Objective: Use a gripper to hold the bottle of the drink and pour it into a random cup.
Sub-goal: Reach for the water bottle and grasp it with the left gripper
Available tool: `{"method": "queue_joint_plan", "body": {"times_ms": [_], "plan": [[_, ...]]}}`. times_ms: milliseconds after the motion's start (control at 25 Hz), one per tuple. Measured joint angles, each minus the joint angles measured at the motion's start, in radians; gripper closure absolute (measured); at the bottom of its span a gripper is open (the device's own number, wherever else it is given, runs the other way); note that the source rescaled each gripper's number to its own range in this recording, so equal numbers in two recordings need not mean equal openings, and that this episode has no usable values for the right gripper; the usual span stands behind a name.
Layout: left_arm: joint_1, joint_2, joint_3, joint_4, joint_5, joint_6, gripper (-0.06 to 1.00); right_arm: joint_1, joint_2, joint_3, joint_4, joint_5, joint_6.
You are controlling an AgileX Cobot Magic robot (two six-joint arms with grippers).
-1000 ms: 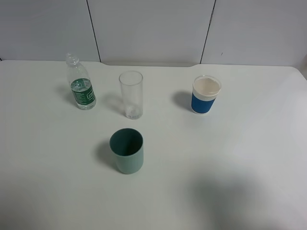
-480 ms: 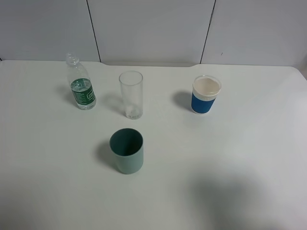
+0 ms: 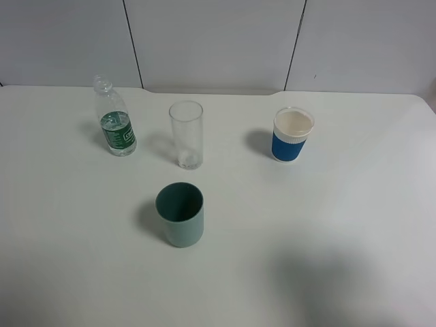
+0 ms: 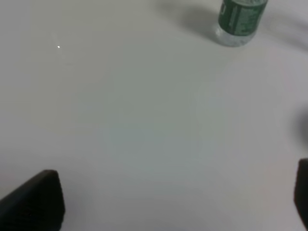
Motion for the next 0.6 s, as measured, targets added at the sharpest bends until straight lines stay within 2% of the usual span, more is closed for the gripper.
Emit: {"method": "queue_joint_plan", "body": {"times_ms": [600], "plan": [[0.0, 0.0, 0.0, 0.0, 0.0, 0.0, -0.06, 0.0, 0.0, 0.0, 0.0, 0.0, 0.0]]}}
